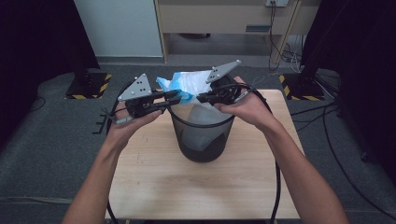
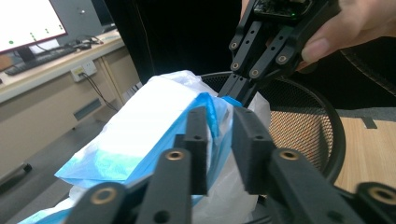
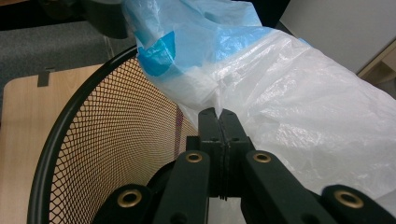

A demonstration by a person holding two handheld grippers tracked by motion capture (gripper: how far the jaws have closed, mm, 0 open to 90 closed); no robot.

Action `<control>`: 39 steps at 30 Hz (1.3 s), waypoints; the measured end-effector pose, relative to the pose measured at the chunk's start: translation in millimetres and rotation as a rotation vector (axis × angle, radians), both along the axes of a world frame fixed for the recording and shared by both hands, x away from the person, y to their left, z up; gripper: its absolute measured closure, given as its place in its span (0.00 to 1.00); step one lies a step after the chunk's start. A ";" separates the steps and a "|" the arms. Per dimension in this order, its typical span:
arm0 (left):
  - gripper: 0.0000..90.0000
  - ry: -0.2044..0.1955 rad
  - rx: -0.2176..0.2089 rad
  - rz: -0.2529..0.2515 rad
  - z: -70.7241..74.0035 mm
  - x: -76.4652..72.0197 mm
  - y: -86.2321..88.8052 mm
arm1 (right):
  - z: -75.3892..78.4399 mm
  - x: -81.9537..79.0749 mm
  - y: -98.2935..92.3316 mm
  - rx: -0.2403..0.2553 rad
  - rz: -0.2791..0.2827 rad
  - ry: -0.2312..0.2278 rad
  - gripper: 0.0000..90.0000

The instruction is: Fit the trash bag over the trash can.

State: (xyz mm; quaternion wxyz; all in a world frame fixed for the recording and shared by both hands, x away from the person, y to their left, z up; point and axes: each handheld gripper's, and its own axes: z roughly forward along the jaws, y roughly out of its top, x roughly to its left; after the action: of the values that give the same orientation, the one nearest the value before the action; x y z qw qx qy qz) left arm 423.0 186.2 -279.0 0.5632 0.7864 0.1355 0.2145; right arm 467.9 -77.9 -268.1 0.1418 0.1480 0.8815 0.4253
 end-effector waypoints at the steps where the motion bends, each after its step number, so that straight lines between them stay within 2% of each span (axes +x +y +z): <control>1: 0.89 0.005 -0.002 0.000 0.6 1.3 -0.7 | -0.2 0.3 0.0 0.001 0.003 -0.005 0.98; 3: 0.96 0.016 -0.003 0.002 1.5 3.1 -2.0 | -0.9 0.1 0.3 -0.002 -0.005 -0.001 0.85; 8: 0.99 0.023 -0.002 0.018 1.3 4.4 -3.3 | 2.0 -4.0 -0.6 0.032 -0.041 -0.020 0.56; 11: 1.00 0.022 -0.006 0.018 1.5 4.7 -3.9 | 2.7 -4.7 -0.9 0.044 -0.041 -0.030 0.53; 16: 1.00 0.019 0.009 0.026 1.4 4.5 -6.8 | 2.3 -3.8 0.7 0.041 -0.024 -0.054 0.79; 21: 1.00 0.020 0.011 0.042 -0.9 5.4 -6.6 | 2.1 -2.6 1.4 0.029 -0.006 -0.059 0.99; 24: 1.00 0.016 0.001 0.063 -1.2 7.2 -4.2 | 2.1 -2.8 0.1 0.025 -0.004 -0.056 1.00; 27: 1.00 0.029 0.002 0.106 -2.8 12.8 1.9 | 4.1 -5.4 -8.1 0.039 -0.008 -0.059 1.00; 28: 1.00 0.029 0.002 0.106 -2.8 12.8 1.9 | 4.1 -5.4 -8.1 0.039 -0.008 -0.059 1.00; 35: 1.00 0.048 -0.005 0.182 -6.0 23.6 24.5 | 11.4 -10.9 -29.0 0.067 -0.029 -0.082 1.00; 39: 1.00 0.052 -0.022 0.213 -7.0 25.0 36.3 | 14.5 -11.7 -40.3 0.078 -0.051 -0.088 1.00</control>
State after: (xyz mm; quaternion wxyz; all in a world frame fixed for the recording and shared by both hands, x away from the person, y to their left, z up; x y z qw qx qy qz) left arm 448.0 222.5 -286.0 0.5424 0.7665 0.2351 0.2510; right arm 456.2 -118.2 -253.6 0.1853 0.1569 0.8532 0.4616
